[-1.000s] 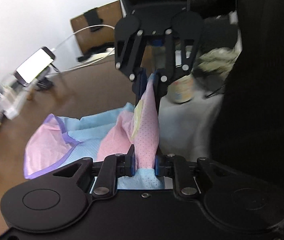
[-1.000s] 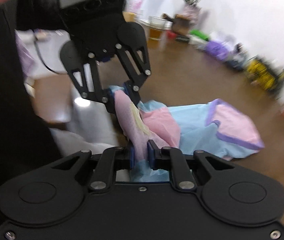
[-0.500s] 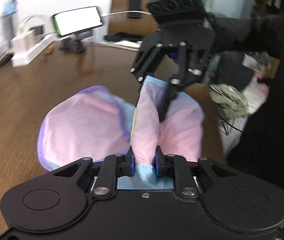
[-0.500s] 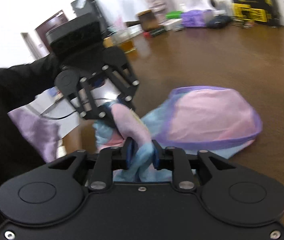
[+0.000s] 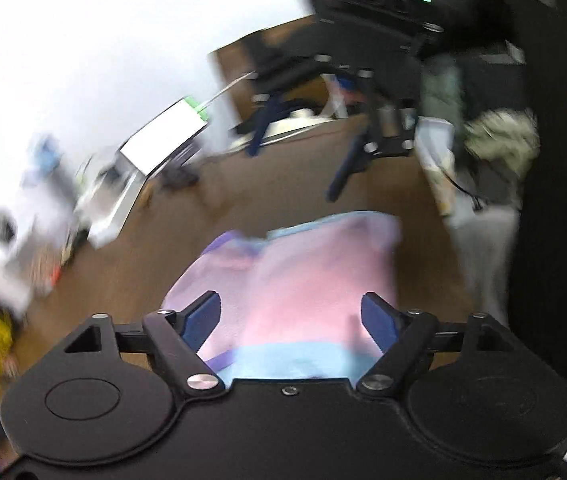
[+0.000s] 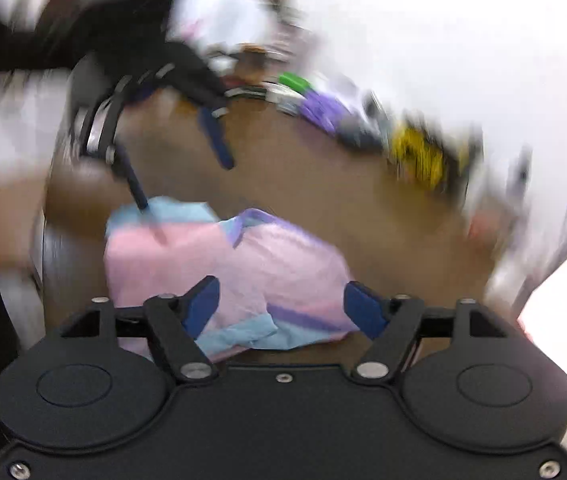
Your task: Fold clothes
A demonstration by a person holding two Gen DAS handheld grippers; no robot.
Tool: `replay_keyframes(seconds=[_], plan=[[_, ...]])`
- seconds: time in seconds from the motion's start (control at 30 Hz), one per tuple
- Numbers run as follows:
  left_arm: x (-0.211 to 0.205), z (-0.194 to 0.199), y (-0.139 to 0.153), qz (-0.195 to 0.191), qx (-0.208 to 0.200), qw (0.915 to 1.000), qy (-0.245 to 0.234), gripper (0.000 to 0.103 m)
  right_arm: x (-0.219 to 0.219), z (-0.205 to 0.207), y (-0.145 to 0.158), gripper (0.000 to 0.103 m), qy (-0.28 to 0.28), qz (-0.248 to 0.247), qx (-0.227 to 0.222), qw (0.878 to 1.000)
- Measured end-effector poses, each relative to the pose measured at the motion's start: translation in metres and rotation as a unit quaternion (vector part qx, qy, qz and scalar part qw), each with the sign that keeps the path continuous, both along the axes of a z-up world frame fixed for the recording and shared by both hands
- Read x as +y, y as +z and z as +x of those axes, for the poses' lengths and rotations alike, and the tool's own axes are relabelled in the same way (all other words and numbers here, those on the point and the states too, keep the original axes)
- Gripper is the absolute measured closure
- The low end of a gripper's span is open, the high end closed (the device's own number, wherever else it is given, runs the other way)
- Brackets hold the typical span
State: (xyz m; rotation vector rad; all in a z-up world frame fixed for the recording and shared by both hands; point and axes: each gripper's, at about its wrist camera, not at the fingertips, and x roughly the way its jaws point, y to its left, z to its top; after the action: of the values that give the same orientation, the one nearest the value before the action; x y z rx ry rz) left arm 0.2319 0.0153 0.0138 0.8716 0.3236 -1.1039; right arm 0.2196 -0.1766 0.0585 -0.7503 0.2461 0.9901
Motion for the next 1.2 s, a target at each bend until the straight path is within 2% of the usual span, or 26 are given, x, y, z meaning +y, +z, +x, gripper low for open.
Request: replay_keyframes(seconds=[0.13, 0.27, 0.37, 0.43, 0.5, 0.57, 0.63, 0.67, 0.7, 0.73, 0.77, 0.83, 0.9, 0.93, 1.07, 1.13, 1.2], plan=[[-0.009, -0.032, -0.038, 0.045, -0.078, 0.9957, -0.022, 0.026, 0.017, -0.048, -0.033, 0.023, 0.047, -0.068, -0.068, 0.994], [-0.013, -0.027, -0.055, 0.063, -0.089, 0.9937, -0.025, 0.026, 0.029, -0.056, -0.056, 0.023, 0.051, -0.105, -0.106, 0.987], [-0.017, -0.018, -0.059, 0.063, -0.105, 0.9921, -0.028, 0.028, 0.034, -0.052, -0.061, 0.023, 0.039, -0.105, -0.123, 0.986], [-0.020, -0.009, -0.058, 0.065, -0.097, 0.9927, -0.029, 0.042, 0.034, -0.049, -0.062, 0.023, 0.037, -0.105, -0.127, 0.986], [-0.024, 0.001, -0.056, 0.062, -0.069, 0.9954, -0.026, 0.074, 0.036, -0.046, -0.066, 0.023, 0.034, -0.104, -0.138, 0.984], [-0.024, 0.008, -0.057, 0.055, -0.053, 0.9969, -0.018, 0.081, 0.038, -0.043, -0.069, 0.023, 0.029, -0.101, -0.144, 0.984], [-0.022, 0.008, -0.057, 0.049, -0.048, 0.9976, -0.013, 0.083, 0.038, -0.042, -0.070, 0.023, 0.021, -0.093, -0.138, 0.986], [-0.021, 0.008, -0.056, 0.046, -0.043, 0.9979, -0.012, 0.084, 0.037, -0.040, -0.069, 0.024, 0.018, -0.088, -0.128, 0.988], [-0.021, 0.009, -0.055, 0.044, -0.039, 0.9982, -0.010, 0.085, 0.036, -0.037, -0.068, 0.029, 0.015, -0.083, -0.117, 0.990], [-0.020, 0.009, -0.054, 0.041, -0.036, 0.9985, -0.009, 0.086, 0.036, -0.032, -0.065, 0.036, 0.015, -0.083, -0.093, 0.992], [-0.019, 0.008, -0.054, 0.039, -0.037, 0.9985, -0.009, 0.087, 0.037, -0.026, -0.062, 0.055, 0.016, -0.085, -0.065, 0.994], [-0.017, 0.005, -0.053, 0.038, -0.040, 0.9984, -0.008, 0.090, 0.038, -0.021, -0.058, 0.064, 0.018, -0.082, -0.036, 0.996], [-0.014, -0.003, -0.048, 0.034, -0.035, 0.9988, -0.007, 0.091, 0.038, -0.019, -0.054, 0.082, 0.025, -0.080, -0.009, 0.996], [-0.012, -0.007, -0.045, 0.030, -0.025, 0.9992, -0.006, 0.091, 0.038, -0.020, -0.052, 0.085, 0.027, -0.077, -0.001, 0.997], [-0.003, -0.033, -0.033, 0.000, 0.042, 0.9991, -0.005, 0.091, 0.028, -0.026, -0.038, 0.089, 0.043, -0.036, 0.081, 0.995], [0.002, -0.045, -0.023, -0.023, 0.092, 0.9954, -0.010, 0.092, 0.018, -0.032, -0.025, 0.089, 0.057, -0.006, 0.148, 0.987], [0.009, -0.046, -0.010, -0.051, 0.149, 0.9873, -0.021, 0.092, 0.010, -0.034, -0.015, 0.089, 0.070, 0.016, 0.199, 0.977]])
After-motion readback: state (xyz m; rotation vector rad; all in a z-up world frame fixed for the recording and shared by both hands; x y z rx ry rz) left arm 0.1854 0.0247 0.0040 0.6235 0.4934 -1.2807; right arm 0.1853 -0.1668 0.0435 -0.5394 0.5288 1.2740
